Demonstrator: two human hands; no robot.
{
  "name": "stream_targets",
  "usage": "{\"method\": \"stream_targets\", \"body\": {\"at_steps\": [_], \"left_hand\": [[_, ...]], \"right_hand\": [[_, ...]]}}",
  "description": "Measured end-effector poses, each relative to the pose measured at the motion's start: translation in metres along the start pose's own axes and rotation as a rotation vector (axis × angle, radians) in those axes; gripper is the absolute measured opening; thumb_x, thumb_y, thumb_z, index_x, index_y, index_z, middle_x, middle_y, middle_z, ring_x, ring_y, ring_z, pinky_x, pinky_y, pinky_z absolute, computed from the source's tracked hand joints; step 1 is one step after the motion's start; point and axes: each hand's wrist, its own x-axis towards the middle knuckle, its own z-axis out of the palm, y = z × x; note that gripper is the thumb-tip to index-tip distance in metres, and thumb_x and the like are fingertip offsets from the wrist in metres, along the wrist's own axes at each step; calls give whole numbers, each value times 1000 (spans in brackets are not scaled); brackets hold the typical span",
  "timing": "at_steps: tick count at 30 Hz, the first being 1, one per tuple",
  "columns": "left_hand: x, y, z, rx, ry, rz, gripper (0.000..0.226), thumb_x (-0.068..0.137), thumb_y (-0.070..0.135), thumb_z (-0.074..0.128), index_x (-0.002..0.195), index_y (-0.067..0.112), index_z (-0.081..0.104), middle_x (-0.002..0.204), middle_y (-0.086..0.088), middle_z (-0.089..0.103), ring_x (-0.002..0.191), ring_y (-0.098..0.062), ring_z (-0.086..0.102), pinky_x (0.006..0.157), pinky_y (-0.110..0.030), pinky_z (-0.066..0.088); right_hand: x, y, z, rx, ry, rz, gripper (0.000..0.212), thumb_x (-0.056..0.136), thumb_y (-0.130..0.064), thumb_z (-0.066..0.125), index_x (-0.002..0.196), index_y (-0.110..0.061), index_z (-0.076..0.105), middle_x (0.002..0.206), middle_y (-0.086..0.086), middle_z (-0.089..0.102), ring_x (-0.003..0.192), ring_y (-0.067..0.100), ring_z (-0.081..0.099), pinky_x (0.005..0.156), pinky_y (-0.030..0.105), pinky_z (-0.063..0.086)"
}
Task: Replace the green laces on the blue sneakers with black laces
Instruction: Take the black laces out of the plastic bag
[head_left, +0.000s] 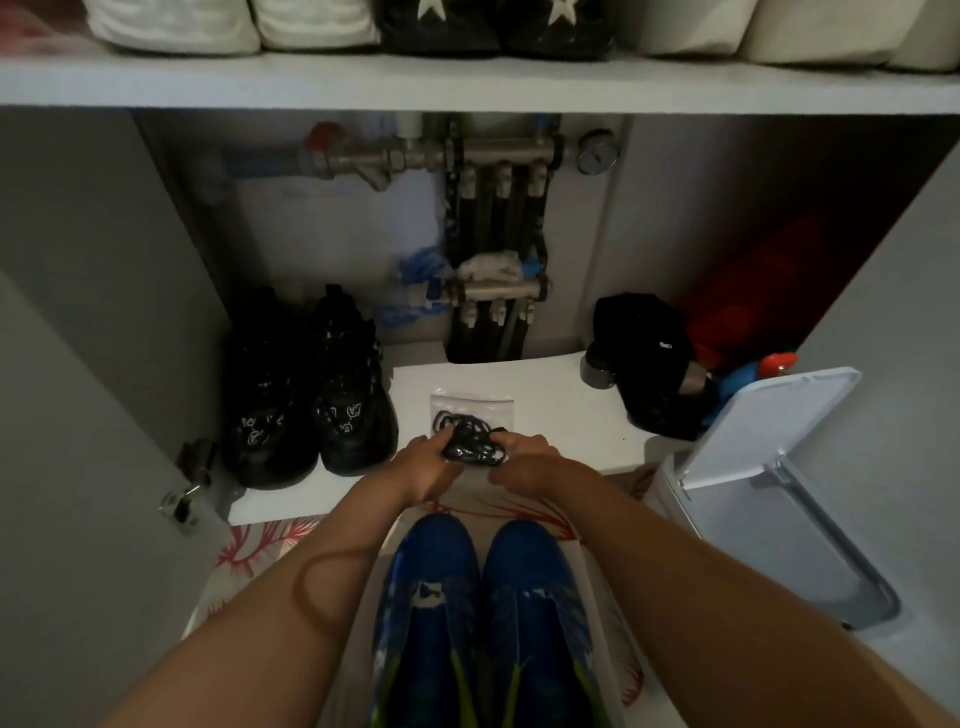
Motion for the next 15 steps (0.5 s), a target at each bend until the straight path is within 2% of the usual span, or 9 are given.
{"method": "stream_targets", "body": {"at_steps": [2, 4, 7, 10, 13, 15], "left_hand": [[5, 1, 1, -61, -12, 12, 46, 97, 28, 52, 142, 25, 47, 131, -10, 59, 113, -25, 58, 99, -37, 46], [6, 2, 2, -116, 15, -9, 34, 98, 31, 51, 129, 21, 60, 123, -8, 64, 105, -21, 60, 93, -32, 47], [4, 6, 1, -188, 140, -14, 30, 95, 33, 58, 115, 15, 72, 112, -7, 71, 101, -20, 64, 86, -29, 49], [-5, 14, -8, -375, 349, -10, 23, 90, 18, 70, 110, 6, 73, 107, -5, 72, 103, -17, 65, 92, -25, 48], [-22, 23, -20, -509, 498, -19, 12, 85, 5, 71, 92, 15, 73, 93, 2, 71, 92, -13, 66, 83, -19, 47], [-38, 27, -26, -569, 497, 8, 18, 84, 2, 72, 85, 20, 72, 89, 3, 72, 88, -13, 68, 81, -21, 51]], "right_hand": [[6, 0, 3, 5, -3, -34, 67, 90, -22, 64, 151, -29, 39, 147, 9, 45, 134, 30, 44, 115, 37, 36], [10, 2, 4, 131, -13, -62, 47, 92, -15, 63, 139, -15, 55, 136, 11, 58, 128, 28, 53, 113, 36, 39], [6, 3, 2, 243, 67, -59, 27, 95, -21, 62, 116, -8, 70, 110, 11, 71, 106, 26, 65, 98, 35, 51], [-9, -2, -7, 405, 181, -47, 20, 96, -24, 62, 100, -9, 75, 88, 6, 70, 85, 21, 63, 79, 31, 51], [-33, -5, -19, 596, 203, -72, 14, 96, -21, 62, 88, -17, 73, 91, 10, 72, 78, 16, 63, 71, 28, 54], [-52, -8, -24, 716, 180, -79, 9, 96, -13, 62, 100, -17, 69, 97, 13, 72, 79, 17, 66, 69, 28, 57]]}}
